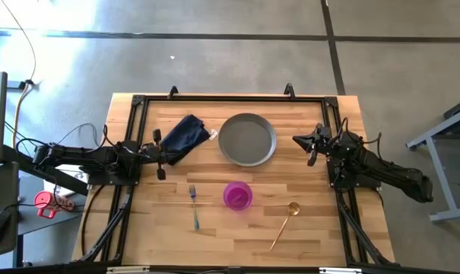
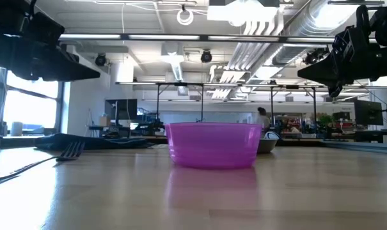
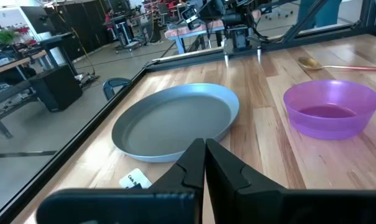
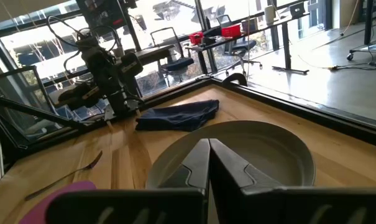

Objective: Set table place

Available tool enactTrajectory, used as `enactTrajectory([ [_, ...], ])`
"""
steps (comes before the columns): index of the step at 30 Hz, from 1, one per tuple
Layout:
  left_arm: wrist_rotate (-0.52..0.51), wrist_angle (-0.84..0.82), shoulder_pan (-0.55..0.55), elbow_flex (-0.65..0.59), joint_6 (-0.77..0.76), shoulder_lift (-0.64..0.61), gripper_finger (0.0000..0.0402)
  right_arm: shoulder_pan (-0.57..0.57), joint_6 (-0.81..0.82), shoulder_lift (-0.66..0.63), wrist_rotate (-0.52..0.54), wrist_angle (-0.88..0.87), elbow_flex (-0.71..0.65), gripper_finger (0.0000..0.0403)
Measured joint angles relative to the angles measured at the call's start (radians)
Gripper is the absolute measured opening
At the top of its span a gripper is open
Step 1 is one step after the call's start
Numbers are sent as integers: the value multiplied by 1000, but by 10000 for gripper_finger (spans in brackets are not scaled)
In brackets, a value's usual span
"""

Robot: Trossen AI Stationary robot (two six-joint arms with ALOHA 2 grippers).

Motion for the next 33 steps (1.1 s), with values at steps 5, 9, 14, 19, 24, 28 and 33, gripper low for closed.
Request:
enactTrajectory([
  [5, 0, 0, 0, 0, 0, 0, 3, 0, 0, 0, 0, 0, 0, 0],
  [9, 0, 0, 0, 0, 0, 0, 3, 0, 0, 0, 0, 0, 0, 0],
  [14, 0, 0, 0, 0, 0, 0, 3, 0, 0, 0, 0, 0, 0, 0],
  [19, 0, 0, 0, 0, 0, 0, 3, 0, 0, 0, 0, 0, 0, 0],
  [24, 0, 6, 0, 0, 0, 0, 3, 0, 0, 0, 0, 0, 0, 0],
  [28, 0, 5, 0, 0, -1, 0, 3, 0, 0, 0, 0, 0, 0, 0],
  [33, 0, 6, 0, 0, -46, 0, 3, 0, 0, 0, 0, 0, 0, 0],
])
